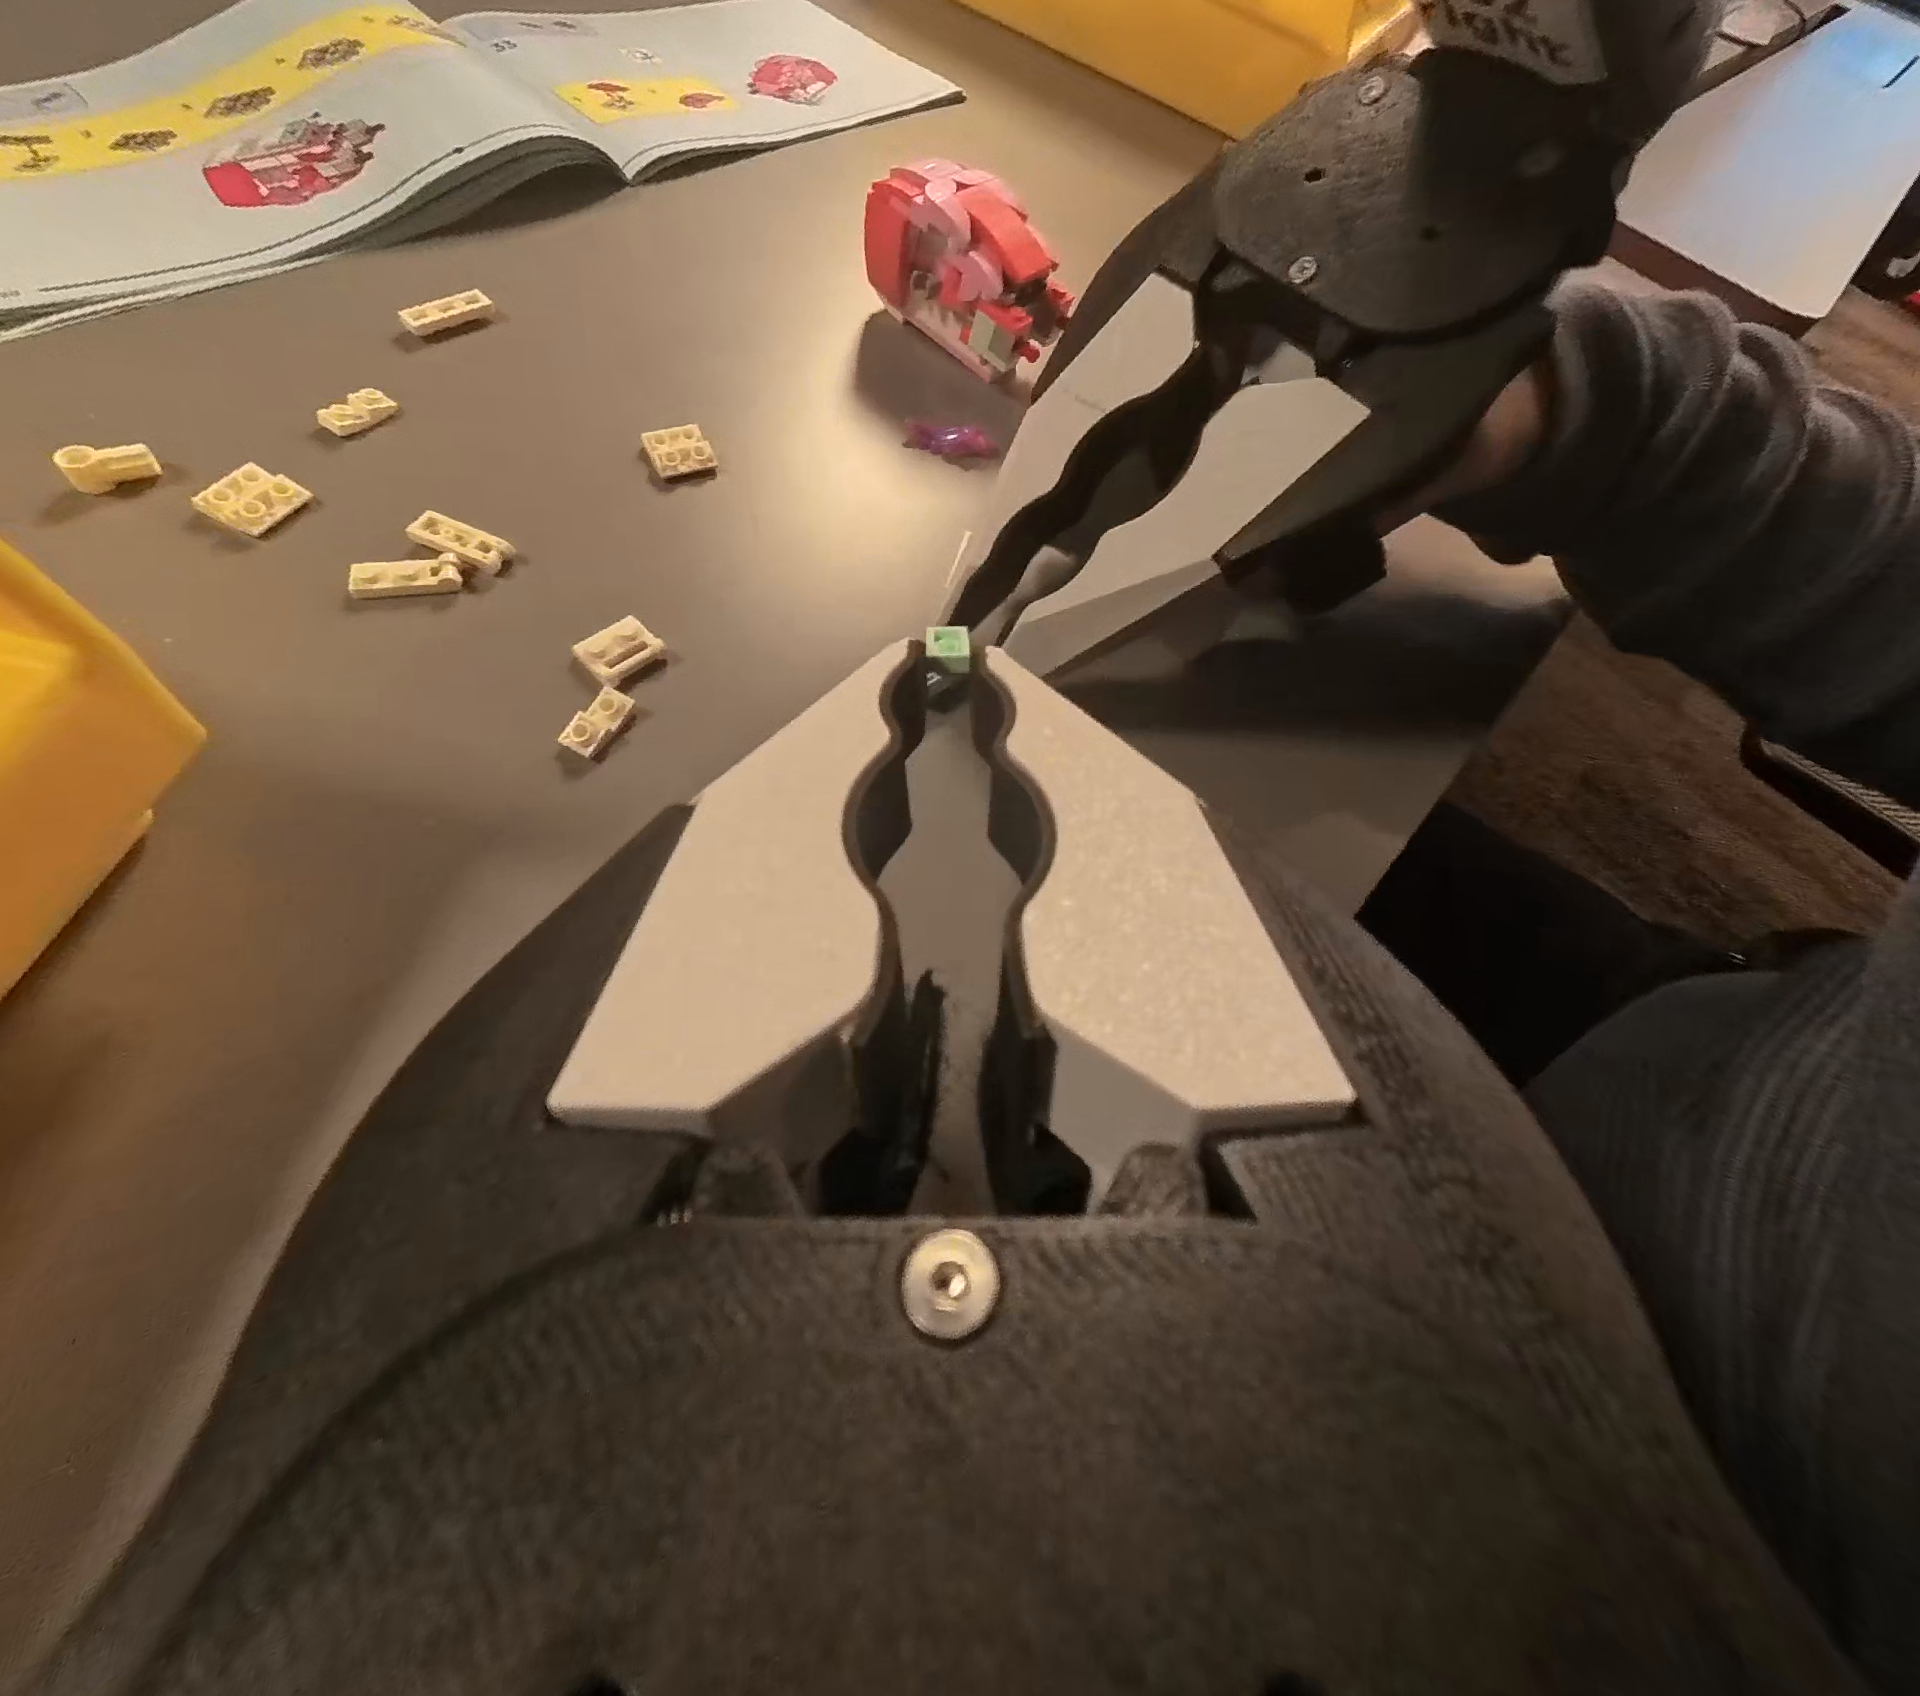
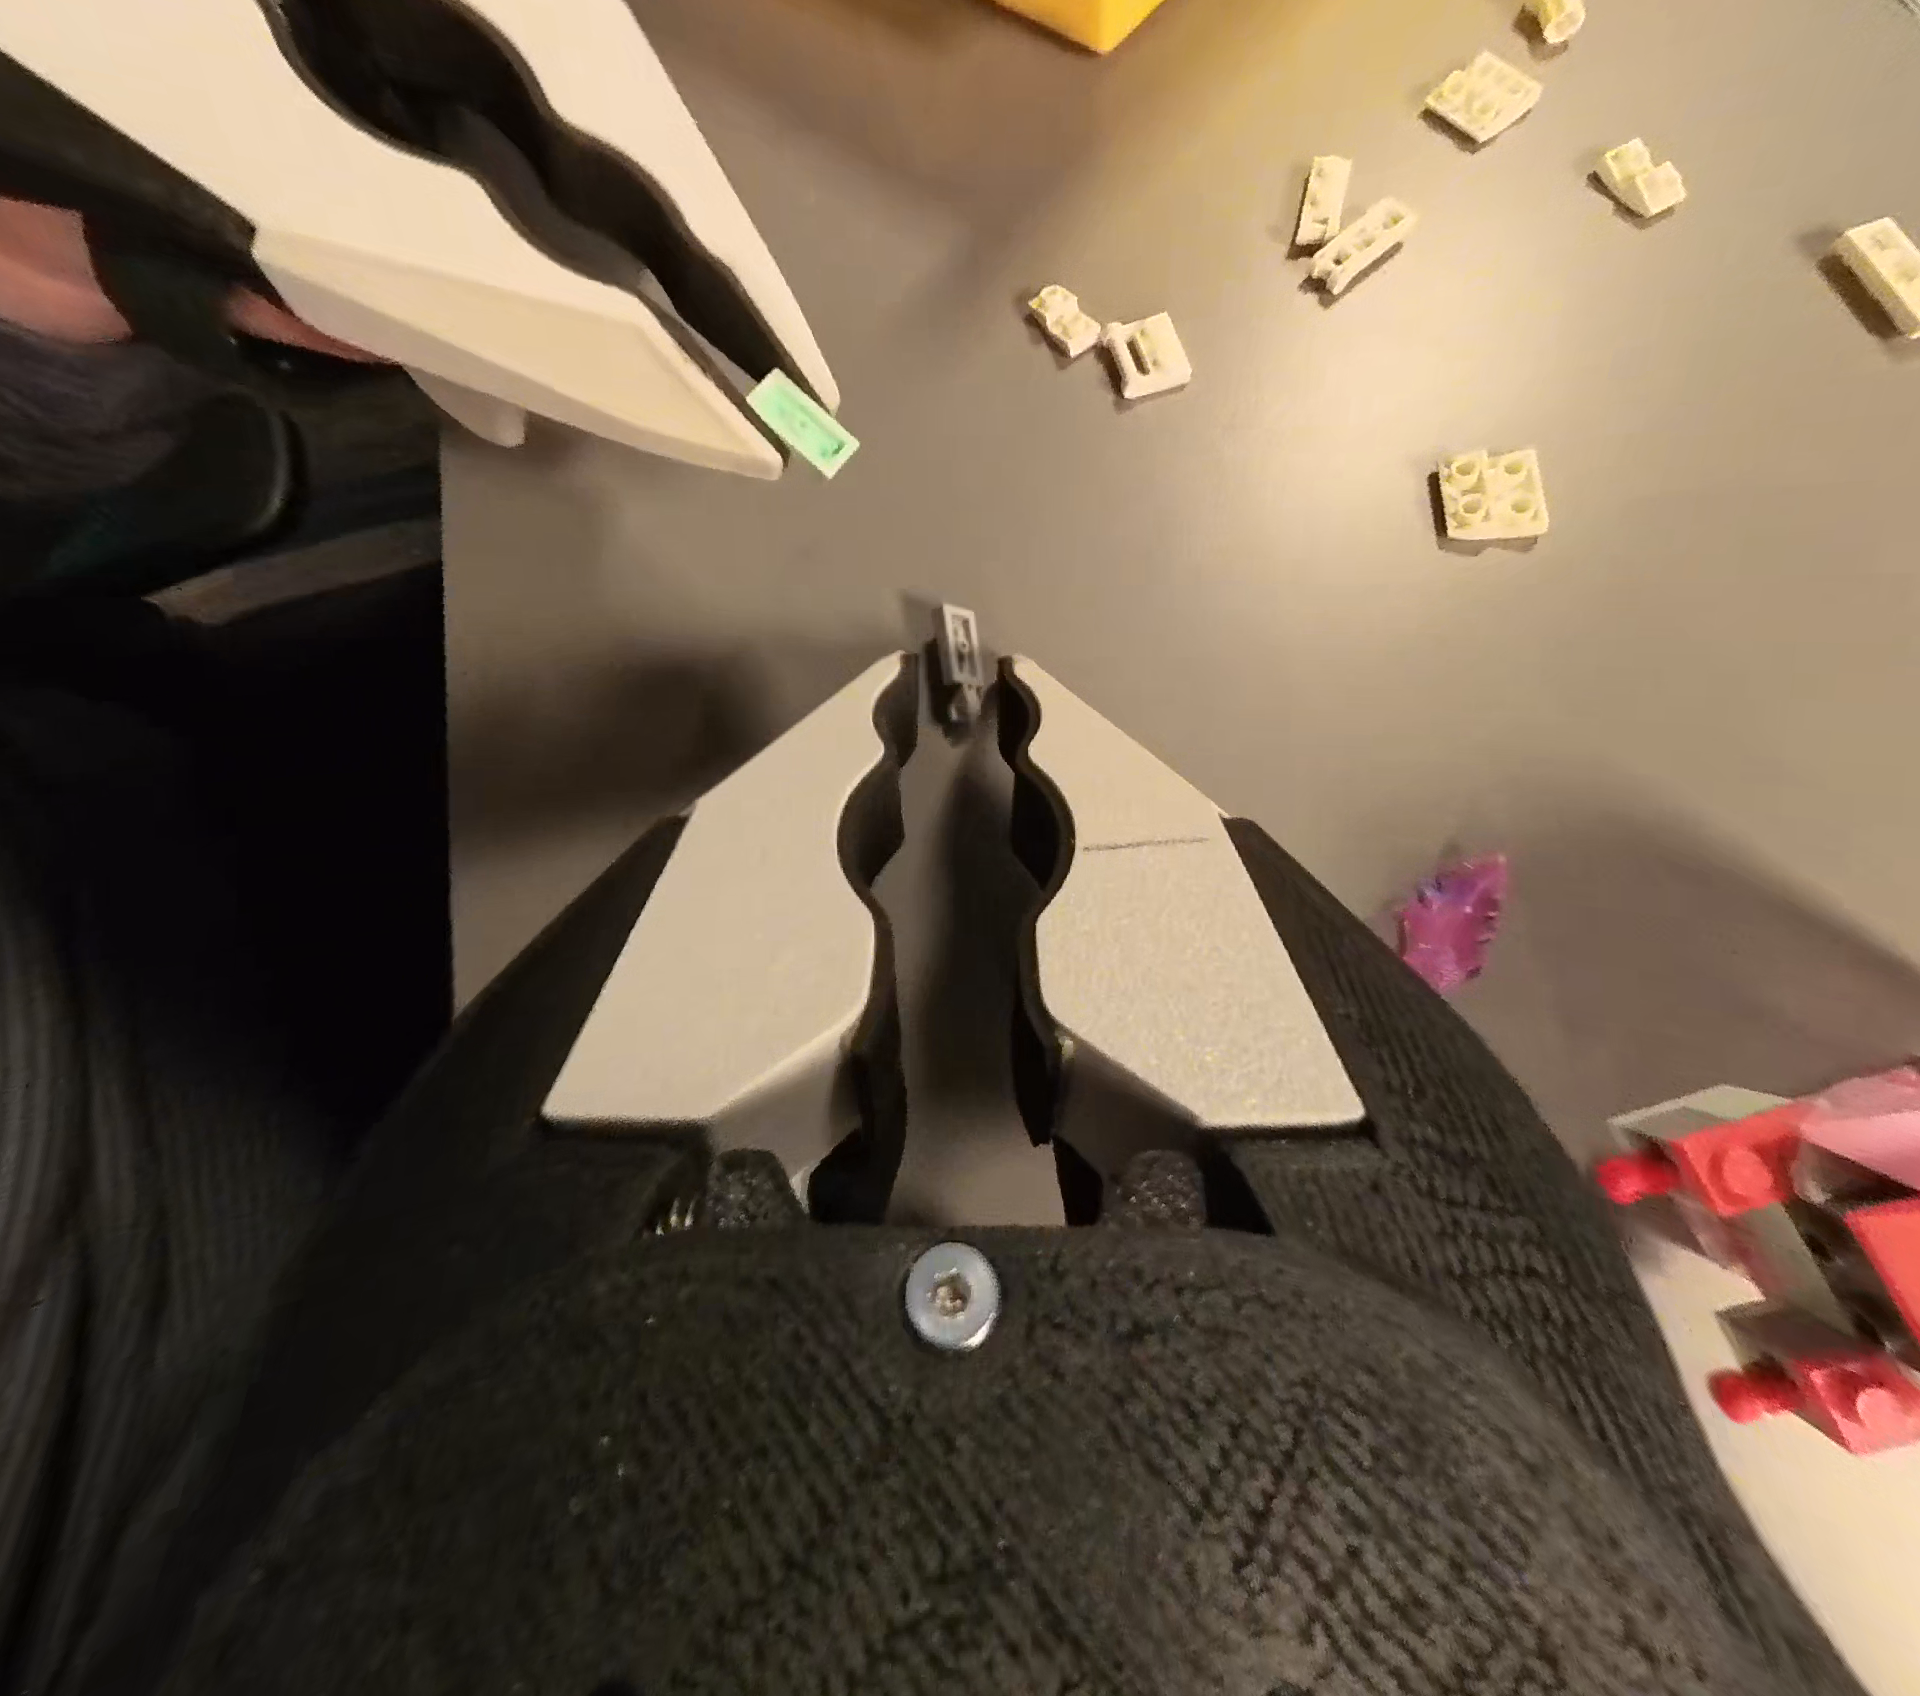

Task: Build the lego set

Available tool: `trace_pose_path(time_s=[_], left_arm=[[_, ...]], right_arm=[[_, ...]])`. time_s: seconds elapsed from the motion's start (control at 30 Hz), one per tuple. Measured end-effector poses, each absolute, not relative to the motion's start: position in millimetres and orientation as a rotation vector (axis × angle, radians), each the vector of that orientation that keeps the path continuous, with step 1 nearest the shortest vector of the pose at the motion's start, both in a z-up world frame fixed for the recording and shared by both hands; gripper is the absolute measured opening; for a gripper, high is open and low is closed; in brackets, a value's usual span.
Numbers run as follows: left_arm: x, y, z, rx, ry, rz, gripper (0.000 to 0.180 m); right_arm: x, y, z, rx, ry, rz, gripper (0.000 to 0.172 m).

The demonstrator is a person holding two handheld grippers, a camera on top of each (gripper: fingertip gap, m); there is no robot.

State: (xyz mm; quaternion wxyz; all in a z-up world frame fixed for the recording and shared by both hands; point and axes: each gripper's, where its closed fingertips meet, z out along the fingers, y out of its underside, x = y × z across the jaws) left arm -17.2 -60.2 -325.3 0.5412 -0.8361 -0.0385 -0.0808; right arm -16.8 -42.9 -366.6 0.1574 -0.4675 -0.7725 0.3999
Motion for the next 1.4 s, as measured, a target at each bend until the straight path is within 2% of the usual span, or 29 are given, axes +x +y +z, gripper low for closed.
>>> trace_pose_path(time_s=[0.1, 0.27, 0.6, 0.8, 1.13, 1.27, 1.4], left_arm=[[-18.1, -60.4, -324.9, -1.984, -0.093, -0.187, 0.007], [-20.9, -58.6, -325.4, -1.973, -0.119, -0.181, 0.007], [-40.4, -51.2, -305.2, -1.840, -0.170, 0.001, 0.007], [-44.6, -49.5, -300.3, -1.814, -0.142, 0.110, 0.007], [-31.6, -52.8, -323.0, -1.975, -0.100, -0.088, 0.007], [-12.6, -54.6, -341.7, -2.107, -0.067, -0.309, 0.007], [-5.9, -54.9, -355.8, -2.199, -0.040, -0.399, 0.007]], right_arm=[[-17.1, -43.5, -367.4, -1.312, -2.228, 1.120, 0.006], [-20.5, -43.5, -361.8, -1.042, -2.211, 0.919, 0.002], [-42.8, -41.5, -321.4, -0.704, -1.909, 0.696, 0.001], [-44.4, -43.7, -330.9, -0.568, -1.923, 0.543, 0.001], [-12.5, -59.5, -364.9, -0.666, -2.286, 0.731, 0.002], [5.9, -70.8, -364.8, -0.705, -2.374, 0.893, 0.001], [12.2, -64.4, -365.9, -0.721, -2.382, 0.868, 0.001]])
